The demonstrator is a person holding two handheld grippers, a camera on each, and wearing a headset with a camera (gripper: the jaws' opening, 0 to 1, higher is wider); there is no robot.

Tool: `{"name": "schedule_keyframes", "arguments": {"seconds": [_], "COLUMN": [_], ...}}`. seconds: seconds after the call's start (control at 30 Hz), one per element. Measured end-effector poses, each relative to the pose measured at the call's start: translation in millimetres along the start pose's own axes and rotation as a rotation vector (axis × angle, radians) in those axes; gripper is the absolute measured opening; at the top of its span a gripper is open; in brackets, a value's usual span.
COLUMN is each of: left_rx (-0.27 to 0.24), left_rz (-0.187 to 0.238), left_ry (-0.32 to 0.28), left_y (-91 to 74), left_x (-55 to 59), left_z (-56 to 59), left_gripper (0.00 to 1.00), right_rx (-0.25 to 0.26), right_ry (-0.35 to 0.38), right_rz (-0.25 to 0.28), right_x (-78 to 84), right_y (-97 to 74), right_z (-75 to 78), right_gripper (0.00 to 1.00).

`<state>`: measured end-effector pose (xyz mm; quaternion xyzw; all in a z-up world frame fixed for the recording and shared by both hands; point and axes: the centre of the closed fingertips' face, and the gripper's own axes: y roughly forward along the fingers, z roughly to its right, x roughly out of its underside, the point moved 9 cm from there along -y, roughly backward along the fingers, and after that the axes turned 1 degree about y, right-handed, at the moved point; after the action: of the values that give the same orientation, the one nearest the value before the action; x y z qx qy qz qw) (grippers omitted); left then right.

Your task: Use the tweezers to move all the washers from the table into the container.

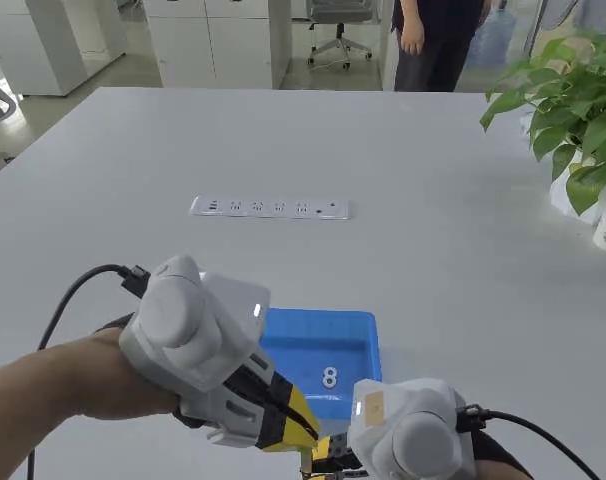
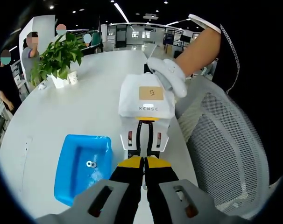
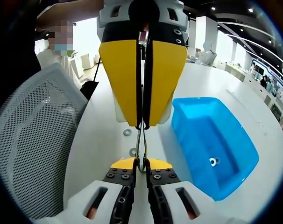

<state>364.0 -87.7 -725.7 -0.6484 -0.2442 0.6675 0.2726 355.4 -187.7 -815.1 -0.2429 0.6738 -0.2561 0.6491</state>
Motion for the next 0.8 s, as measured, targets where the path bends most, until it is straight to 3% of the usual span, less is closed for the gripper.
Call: {"name": "schedule_keyframes", "arguments": {"seconds": [0.8], "left_rx": [-0.008], "left_rz": [0.003], "left_ry": [-0.001], "left_y": [-7.2], "left_x": [-5.8], "left_z": [-0.4], "left_gripper": [0.04], "right_rx": [0.0], "right_ry": [-0.011], "right_rz": [0.004], "right_x": [-6.1], "right_y": [-6.6], "right_z": [0.4], "right_gripper": [0.09]}}
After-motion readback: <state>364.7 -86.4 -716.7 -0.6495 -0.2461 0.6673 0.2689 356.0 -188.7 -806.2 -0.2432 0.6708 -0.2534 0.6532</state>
